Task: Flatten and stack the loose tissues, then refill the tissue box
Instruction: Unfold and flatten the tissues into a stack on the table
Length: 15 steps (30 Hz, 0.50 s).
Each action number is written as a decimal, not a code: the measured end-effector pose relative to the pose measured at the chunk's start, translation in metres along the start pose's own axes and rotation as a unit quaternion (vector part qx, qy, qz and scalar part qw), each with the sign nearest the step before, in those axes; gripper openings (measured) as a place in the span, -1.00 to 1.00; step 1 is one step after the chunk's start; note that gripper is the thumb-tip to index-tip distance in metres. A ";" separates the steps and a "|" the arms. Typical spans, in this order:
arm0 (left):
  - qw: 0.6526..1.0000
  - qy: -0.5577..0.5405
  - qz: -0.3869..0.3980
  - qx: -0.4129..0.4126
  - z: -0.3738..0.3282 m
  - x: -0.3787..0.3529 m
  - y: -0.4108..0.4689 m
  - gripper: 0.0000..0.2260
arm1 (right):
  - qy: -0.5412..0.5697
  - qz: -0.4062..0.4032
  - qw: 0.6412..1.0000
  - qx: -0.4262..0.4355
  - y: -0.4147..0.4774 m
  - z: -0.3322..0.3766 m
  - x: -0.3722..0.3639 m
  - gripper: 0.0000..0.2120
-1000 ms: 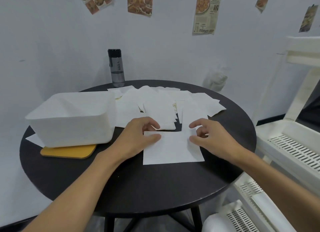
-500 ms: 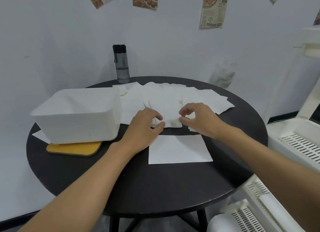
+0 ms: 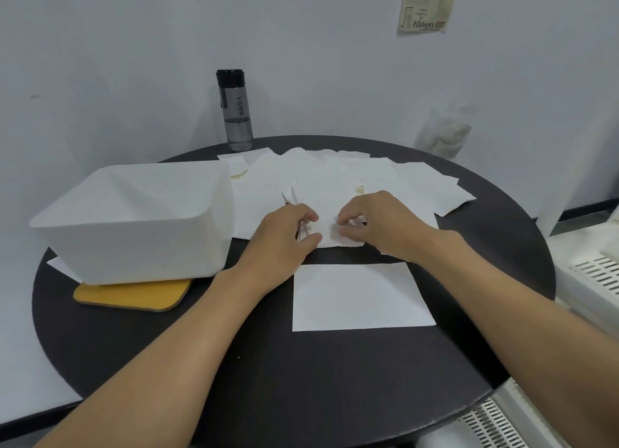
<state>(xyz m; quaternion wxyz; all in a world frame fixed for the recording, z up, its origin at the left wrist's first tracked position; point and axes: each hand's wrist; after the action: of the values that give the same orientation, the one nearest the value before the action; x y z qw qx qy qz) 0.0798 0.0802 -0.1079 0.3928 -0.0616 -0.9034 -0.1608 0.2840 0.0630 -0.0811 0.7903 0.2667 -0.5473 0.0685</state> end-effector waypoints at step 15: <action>0.999 -0.018 -0.040 0.012 0.000 -0.001 0.005 -0.77 | -0.009 -0.041 0.999 0.016 -0.001 -0.004 -0.005 -0.86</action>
<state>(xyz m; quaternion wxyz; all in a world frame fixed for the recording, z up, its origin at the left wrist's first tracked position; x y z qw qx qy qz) 0.0820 0.0852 -0.1070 0.3703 -0.0242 -0.9139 -0.1646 0.2856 0.0649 -0.0867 0.7833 0.3023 -0.5415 0.0420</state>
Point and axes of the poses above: each hand's wrist, its own y-axis towards the middle knuckle, its own x-axis out of the back of the hand, z = x × y, and after that the axes turned 11 degrees about x, right-handed
